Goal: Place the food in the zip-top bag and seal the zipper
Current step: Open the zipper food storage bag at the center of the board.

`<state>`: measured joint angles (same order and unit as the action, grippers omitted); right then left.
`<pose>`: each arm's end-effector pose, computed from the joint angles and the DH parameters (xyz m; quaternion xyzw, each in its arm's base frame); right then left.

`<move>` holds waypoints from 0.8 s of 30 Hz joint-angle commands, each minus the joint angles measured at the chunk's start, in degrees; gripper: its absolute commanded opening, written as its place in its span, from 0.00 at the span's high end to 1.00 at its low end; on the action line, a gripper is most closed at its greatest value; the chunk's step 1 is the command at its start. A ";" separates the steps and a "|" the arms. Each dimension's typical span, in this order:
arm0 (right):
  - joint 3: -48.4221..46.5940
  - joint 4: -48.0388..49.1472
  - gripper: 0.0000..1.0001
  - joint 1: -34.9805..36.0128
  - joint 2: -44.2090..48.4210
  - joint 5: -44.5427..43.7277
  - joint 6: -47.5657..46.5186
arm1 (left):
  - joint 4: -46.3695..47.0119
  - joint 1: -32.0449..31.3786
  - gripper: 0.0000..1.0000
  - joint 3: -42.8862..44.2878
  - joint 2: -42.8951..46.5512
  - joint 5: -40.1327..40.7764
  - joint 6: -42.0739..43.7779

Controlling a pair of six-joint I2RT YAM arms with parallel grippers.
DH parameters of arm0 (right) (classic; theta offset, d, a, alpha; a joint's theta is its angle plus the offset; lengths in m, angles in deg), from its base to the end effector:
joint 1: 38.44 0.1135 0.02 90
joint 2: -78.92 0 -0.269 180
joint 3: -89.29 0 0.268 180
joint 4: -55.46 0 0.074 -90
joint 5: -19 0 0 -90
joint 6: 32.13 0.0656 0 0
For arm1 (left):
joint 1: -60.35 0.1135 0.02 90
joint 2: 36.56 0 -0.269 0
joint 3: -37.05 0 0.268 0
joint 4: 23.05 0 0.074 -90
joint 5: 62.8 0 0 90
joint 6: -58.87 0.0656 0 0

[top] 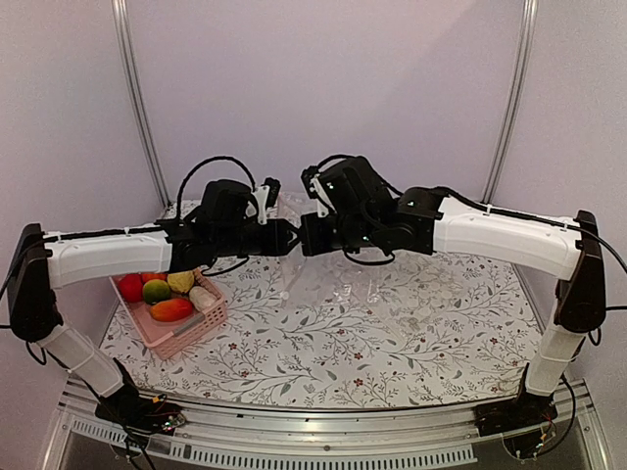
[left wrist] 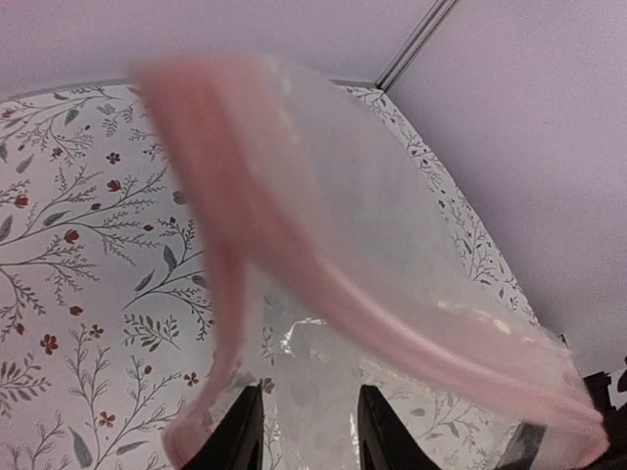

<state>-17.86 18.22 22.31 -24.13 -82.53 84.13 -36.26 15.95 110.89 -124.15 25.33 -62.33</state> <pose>0.2381 0.3983 0.3191 -0.2137 0.8498 0.2620 0.4044 0.2796 -0.2768 0.2553 0.1064 0.8457 -0.3314 0.4045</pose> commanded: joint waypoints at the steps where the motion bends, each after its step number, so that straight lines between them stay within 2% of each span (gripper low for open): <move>1: -0.28 -0.35 1.00 0.18 -1.34 -1.68 1.07 | 5.89 -0.74 0.68 -1.33 1.52 -4.08 -1.37; 7: 0.00 -0.84 1.00 0.16 -0.90 -2.58 1.34 | 9.51 -0.69 0.67 -2.34 1.77 -8.53 -1.27; 15: 0.82 -0.92 1.00 0.24 0.94 -2.36 -0.52 | 0.58 -0.62 0.69 -0.02 -1.35 -7.40 0.27; 19: 0.98 -1.08 1.00 0.22 1.59 -2.42 -2.08 | -7.60 -0.68 0.69 1.09 -2.32 -2.86 1.93; 24: -0.56 -2.03 1.00 0.20 1.07 -2.12 -2.75 | -13.48 -1.46 0.69 2.32 -3.10 4.66 5.40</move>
<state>-17.60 17.26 22.31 -24.34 -84.21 82.84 -41.88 15.88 111.11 -125.92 22.84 -60.76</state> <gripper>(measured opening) 0.005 0.308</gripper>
